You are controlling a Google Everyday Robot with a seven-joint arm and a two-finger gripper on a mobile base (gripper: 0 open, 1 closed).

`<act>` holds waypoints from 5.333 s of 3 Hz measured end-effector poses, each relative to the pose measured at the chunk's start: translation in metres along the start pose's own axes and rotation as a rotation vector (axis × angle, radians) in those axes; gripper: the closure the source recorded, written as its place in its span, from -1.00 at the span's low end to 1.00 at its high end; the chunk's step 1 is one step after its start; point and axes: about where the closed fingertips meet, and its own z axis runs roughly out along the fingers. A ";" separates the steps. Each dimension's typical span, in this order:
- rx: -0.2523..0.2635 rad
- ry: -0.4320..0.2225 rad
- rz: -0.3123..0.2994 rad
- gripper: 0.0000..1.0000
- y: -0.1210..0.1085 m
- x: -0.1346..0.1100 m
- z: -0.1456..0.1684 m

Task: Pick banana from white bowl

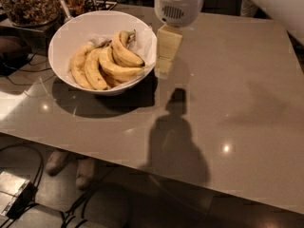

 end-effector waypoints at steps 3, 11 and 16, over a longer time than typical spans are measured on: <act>-0.030 -0.046 0.004 -1.00 -0.002 -0.051 0.018; -0.308 -0.108 0.010 -0.42 -0.018 -0.140 0.080; -0.310 -0.223 0.028 1.00 -0.029 -0.155 0.095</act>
Offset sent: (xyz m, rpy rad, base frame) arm 0.0156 0.0308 -0.0113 -0.0368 0.0093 0.0115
